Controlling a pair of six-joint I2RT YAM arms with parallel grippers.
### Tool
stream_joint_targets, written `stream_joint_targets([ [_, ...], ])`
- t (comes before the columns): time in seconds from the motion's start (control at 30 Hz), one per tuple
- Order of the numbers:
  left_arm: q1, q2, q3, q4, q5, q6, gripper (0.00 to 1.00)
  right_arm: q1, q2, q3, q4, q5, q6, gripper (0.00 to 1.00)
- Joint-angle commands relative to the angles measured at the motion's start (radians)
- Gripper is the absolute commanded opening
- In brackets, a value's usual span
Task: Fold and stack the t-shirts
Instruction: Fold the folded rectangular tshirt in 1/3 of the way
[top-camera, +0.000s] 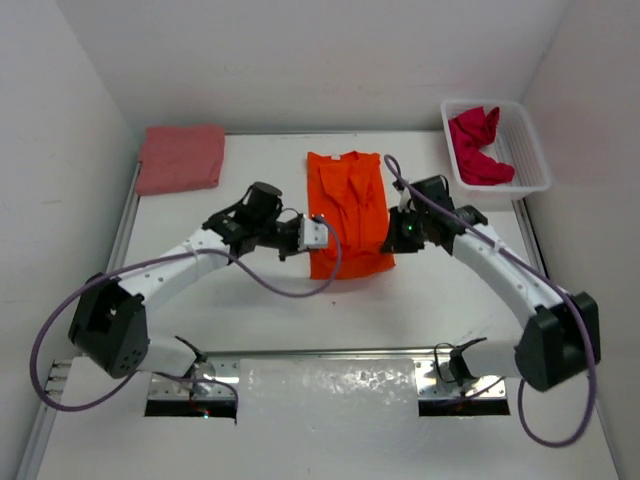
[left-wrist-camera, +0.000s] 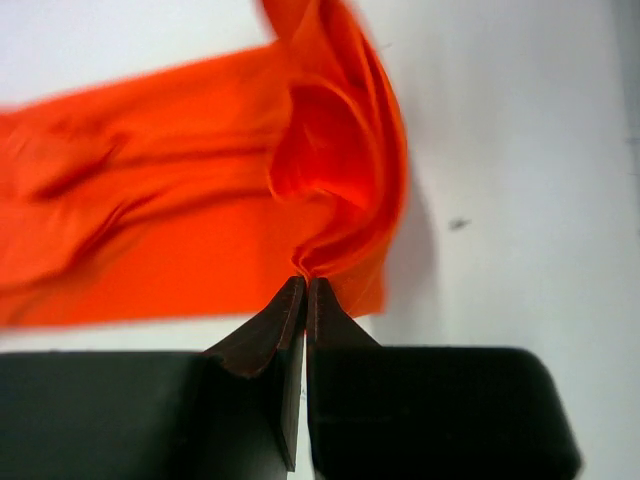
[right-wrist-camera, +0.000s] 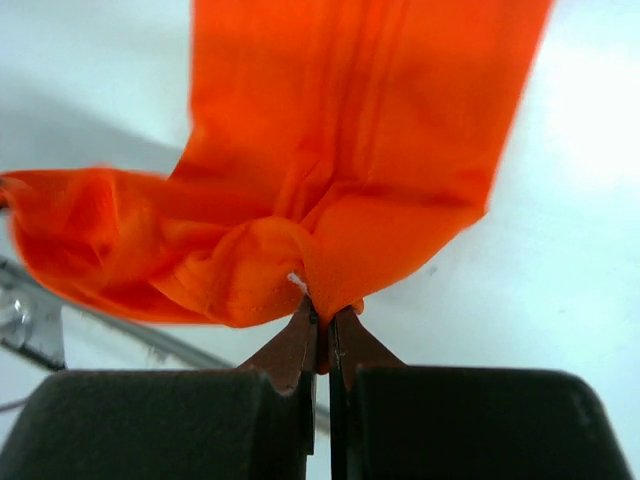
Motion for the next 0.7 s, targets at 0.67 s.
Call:
stream_joint_targets([
  [0.67, 0.169, 0.400, 0.298, 0.265, -0.195, -0.097, 0.00, -0.183, 0.532, 0.416, 0.209, -0.026, -0.112, 0.00],
])
